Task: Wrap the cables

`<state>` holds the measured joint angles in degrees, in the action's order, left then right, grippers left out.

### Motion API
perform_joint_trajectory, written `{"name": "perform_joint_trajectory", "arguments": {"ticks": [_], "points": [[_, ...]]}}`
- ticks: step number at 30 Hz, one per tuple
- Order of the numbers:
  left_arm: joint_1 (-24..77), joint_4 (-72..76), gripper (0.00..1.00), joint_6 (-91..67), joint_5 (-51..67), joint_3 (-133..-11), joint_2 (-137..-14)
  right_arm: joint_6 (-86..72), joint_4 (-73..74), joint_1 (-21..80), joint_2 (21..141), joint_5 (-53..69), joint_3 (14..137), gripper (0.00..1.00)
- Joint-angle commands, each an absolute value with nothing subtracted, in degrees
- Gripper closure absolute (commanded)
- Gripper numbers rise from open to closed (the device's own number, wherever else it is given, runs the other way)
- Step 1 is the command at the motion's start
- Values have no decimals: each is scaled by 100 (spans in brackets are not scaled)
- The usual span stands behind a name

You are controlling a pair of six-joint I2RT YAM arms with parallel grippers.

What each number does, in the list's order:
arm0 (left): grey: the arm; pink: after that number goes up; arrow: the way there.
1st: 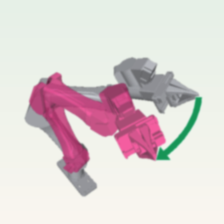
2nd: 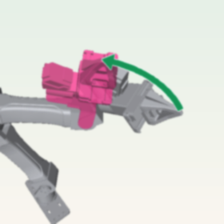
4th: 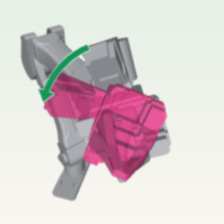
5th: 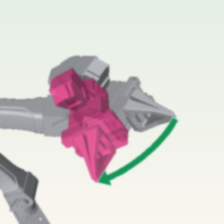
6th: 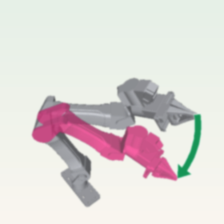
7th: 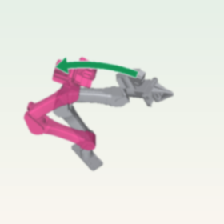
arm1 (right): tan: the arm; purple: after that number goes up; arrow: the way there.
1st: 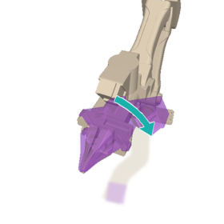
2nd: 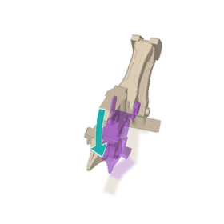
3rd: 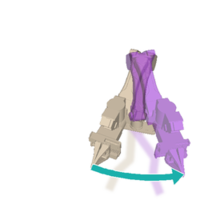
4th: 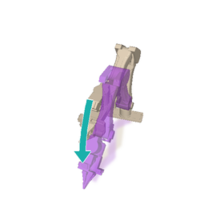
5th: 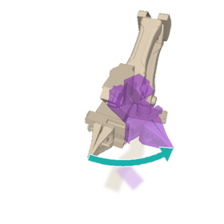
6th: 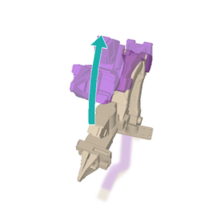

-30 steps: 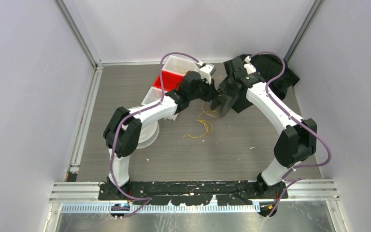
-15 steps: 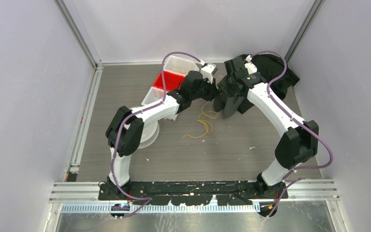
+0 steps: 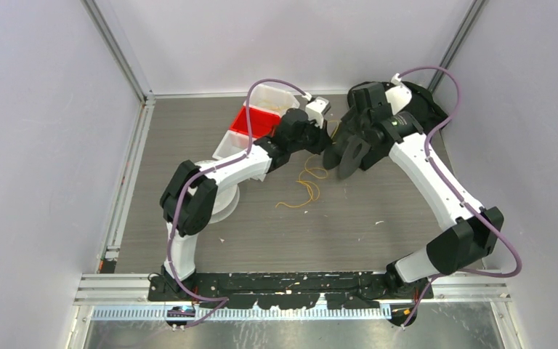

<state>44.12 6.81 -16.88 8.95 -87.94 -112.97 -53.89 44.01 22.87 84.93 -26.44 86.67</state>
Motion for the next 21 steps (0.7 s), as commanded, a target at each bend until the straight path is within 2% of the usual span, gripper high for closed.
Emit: {"name": "perform_joint_trajectory", "arguments": {"ticks": [1, 7, 12, 16, 19, 21], "points": [[4548, 743, 100, -1484, 797, -9026, -11127, -5096, 4637, 2144, 8219, -3506, 8668, 37], [4651, 547, 100, -1279, 592, -9123, -11127, -5026, 4883, 2059, 8646, -3365, 8764, 38], [4715, 475, 100, -1222, 567, -9149, -11140, -4993, 4997, 1990, 8852, -3343, 8778, 45], [4728, 475, 99, -1213, 558, -9173, -11181, -4996, 4909, 1969, 8871, -3130, 8675, 54], [4742, 460, 99, -1213, 540, -9236, -11222, -5008, 4849, 1969, 8877, -2992, 8587, 64], [4754, 404, 96, -1206, 544, -9314, -11270, -5019, 4803, 1967, 8869, -2888, 8534, 73]]}}
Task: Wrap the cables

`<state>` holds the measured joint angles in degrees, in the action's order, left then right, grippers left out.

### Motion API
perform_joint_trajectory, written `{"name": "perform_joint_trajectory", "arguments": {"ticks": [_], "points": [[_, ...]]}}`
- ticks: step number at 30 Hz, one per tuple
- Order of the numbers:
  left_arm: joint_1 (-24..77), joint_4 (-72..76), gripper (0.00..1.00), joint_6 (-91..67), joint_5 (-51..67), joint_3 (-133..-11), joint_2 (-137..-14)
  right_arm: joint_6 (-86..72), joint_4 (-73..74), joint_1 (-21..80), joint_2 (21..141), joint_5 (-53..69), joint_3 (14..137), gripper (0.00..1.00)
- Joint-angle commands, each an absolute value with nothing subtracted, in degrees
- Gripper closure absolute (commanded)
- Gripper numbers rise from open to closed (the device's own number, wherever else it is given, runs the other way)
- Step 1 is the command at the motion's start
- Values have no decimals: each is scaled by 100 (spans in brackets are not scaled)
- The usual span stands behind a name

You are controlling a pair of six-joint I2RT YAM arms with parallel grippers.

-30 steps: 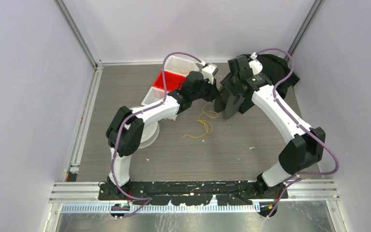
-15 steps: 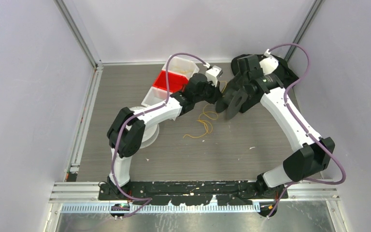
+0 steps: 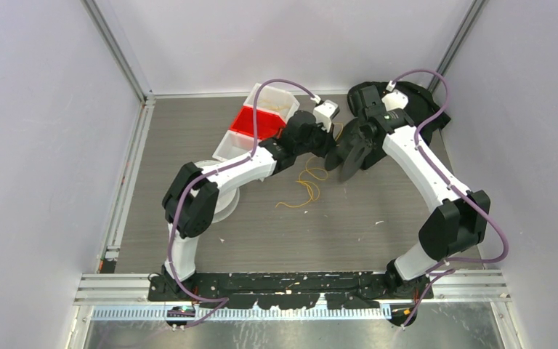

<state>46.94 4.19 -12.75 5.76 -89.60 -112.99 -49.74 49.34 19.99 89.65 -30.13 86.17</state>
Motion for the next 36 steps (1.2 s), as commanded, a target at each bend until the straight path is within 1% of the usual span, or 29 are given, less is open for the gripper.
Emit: {"name": "perform_joint_trajectory", "arguments": {"ticks": [1, 4, 5, 6, 11, 14, 18, 26, 33, 36], "points": [[4761, 377, 94, -1198, 533, -9349, -11293, -5021, 4783, 1969, 8873, -2836, 8512, 79], [4772, 360, 92, -1195, 499, -9419, -11335, -5069, 4747, 1968, 8862, -2721, 8482, 95], [4772, 363, 92, -1198, 473, -9440, -11352, -5086, 4746, 1969, 8867, -2693, 8482, 99], [4772, 361, 92, -1203, 473, -9459, -11362, -5102, 4741, 1969, 8865, -2659, 8474, 99], [4781, 335, 89, -1228, 482, -9557, -11448, -5145, 4697, 1969, 8826, -2560, 8423, 100], [4781, 327, 84, -1235, 442, -9579, -11500, -5161, 4661, 1968, 8799, -2482, 8394, 100], [4781, 325, 81, -1226, 384, -9626, -11552, -5177, 4656, 1969, 8776, -2351, 8410, 99], [4781, 288, 79, -1164, 284, -9764, -11655, -5188, 4657, 1969, 8845, -2181, 8473, 99], [4781, 315, 66, -1193, 253, -9774, -11638, -5211, 4638, 1968, 8874, -2139, 8481, 99], [4789, 325, 65, -1208, 228, -9752, -11614, -5223, 4628, 1964, 8885, -2100, 8490, 99]]}}
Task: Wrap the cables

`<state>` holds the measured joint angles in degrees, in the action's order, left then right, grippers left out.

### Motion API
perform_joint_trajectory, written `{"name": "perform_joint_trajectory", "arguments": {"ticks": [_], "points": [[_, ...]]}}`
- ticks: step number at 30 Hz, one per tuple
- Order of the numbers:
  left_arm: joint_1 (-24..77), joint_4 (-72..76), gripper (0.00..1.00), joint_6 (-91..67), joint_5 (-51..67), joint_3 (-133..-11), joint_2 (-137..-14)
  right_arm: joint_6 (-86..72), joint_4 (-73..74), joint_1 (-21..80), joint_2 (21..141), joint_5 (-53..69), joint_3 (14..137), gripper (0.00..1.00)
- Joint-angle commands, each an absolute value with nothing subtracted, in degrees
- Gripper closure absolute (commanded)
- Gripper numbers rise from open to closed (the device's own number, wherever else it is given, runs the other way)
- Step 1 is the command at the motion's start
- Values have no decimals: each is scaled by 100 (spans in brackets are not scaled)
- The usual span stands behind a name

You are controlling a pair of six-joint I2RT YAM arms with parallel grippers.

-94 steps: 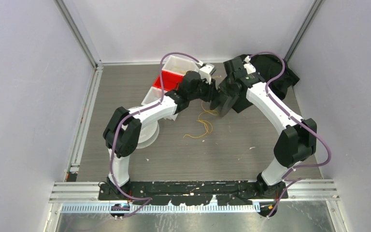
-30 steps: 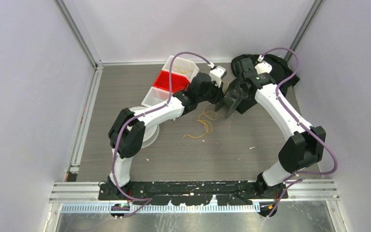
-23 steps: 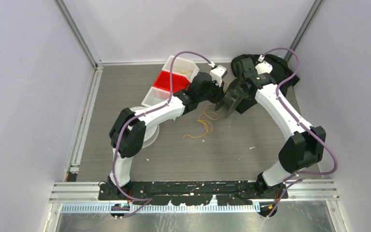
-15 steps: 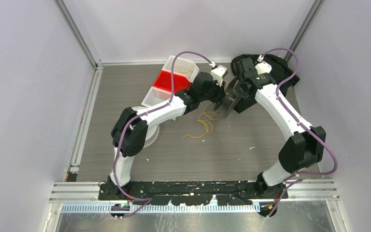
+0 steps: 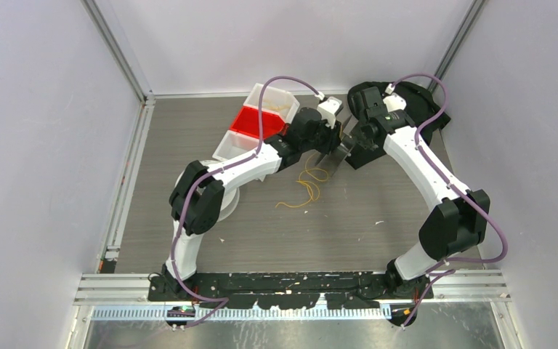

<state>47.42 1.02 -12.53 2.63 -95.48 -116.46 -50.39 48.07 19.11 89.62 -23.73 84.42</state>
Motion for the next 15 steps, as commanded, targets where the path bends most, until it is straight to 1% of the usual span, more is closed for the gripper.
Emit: {"name": "perform_joint_trajectory", "arguments": {"ticks": [1, 4, 8, 11, 15], "points": [[4790, 333, 65, -1212, 224, -9741, -11609, -5229, 4615, 1968, 8890, -2086, 8490, 99], [4790, 321, 63, -1204, 199, -9730, -11594, -5254, 4614, 1964, 8906, -2053, 8507, 99], [4790, 316, 55, -1204, 165, -9654, -11541, -5277, 4622, 1973, 8913, -2048, 8531, 99], [4790, 386, 50, -1204, 74, -9539, -11469, -5287, 4631, 1964, 8926, -2040, 8550, 99], [4790, 400, 47, -1193, 44, -9466, -11418, -5305, 4632, 1966, 8947, -2005, 8561, 99]]}}
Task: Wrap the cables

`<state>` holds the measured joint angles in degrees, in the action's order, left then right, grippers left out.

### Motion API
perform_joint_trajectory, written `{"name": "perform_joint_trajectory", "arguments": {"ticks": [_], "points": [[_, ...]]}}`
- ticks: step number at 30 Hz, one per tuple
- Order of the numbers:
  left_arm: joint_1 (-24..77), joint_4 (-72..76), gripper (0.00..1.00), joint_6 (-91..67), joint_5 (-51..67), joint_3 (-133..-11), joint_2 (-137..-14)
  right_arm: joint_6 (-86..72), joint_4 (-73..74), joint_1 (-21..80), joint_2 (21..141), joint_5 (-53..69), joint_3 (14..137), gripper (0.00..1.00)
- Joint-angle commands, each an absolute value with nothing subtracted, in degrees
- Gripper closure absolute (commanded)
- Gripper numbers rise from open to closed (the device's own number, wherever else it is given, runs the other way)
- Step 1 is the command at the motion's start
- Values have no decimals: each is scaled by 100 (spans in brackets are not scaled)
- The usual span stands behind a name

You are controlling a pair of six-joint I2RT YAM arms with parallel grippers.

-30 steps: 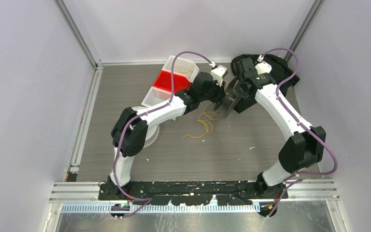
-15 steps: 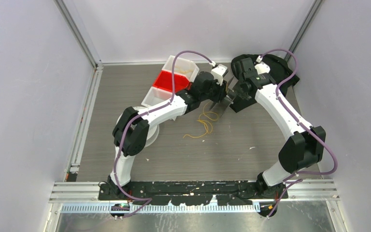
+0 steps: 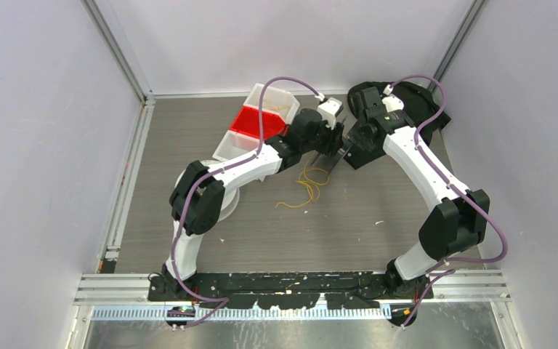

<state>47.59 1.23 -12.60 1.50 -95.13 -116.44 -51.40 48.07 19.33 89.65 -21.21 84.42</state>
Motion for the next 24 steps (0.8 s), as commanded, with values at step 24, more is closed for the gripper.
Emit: {"name": "perform_joint_trajectory", "arguments": {"ticks": [24], "points": [[4781, -343, 30, -1373, -177, -9108, -10625, -5351, 4658, 1967, 9000, -1982, 8625, 99]]}}
